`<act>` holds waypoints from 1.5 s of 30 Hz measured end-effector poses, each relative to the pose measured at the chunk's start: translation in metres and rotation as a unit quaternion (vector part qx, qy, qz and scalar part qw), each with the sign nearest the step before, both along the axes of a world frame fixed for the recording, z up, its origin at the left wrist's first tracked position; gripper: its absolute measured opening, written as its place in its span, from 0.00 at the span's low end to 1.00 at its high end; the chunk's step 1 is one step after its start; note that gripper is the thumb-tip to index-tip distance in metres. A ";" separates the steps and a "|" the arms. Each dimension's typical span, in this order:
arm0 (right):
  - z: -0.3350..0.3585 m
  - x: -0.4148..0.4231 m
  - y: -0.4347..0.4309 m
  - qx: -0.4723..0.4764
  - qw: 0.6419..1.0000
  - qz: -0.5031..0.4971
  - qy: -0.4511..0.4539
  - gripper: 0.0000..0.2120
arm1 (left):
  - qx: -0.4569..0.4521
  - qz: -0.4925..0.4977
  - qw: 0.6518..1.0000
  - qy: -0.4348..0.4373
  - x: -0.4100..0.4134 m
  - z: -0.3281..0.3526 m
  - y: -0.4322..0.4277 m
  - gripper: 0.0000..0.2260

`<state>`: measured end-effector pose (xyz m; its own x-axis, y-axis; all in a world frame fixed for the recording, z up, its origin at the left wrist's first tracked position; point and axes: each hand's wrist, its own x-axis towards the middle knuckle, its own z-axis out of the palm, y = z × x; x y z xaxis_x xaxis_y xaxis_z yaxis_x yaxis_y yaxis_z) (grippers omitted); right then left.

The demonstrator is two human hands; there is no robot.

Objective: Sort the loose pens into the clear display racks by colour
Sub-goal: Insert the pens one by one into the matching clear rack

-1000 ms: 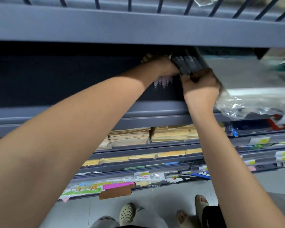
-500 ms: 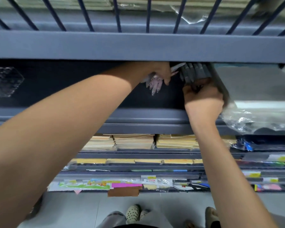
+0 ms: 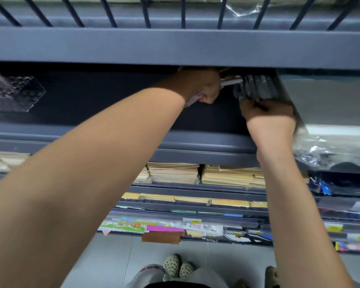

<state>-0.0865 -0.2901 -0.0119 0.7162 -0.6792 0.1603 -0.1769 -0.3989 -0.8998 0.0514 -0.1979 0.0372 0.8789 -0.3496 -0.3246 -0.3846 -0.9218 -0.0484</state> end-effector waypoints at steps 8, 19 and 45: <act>0.008 -0.016 0.004 0.254 0.963 0.062 -0.066 0.10 | -0.185 0.044 0.982 -0.012 -0.037 0.009 0.050 0.06; 0.007 -0.052 0.043 0.259 0.929 0.257 -0.062 0.07 | -0.461 0.225 0.846 0.145 -0.111 -0.008 0.163 0.09; -0.021 -0.049 0.444 0.213 0.809 0.544 0.064 0.06 | -0.743 0.453 0.490 -0.049 -0.251 -0.083 0.549 0.18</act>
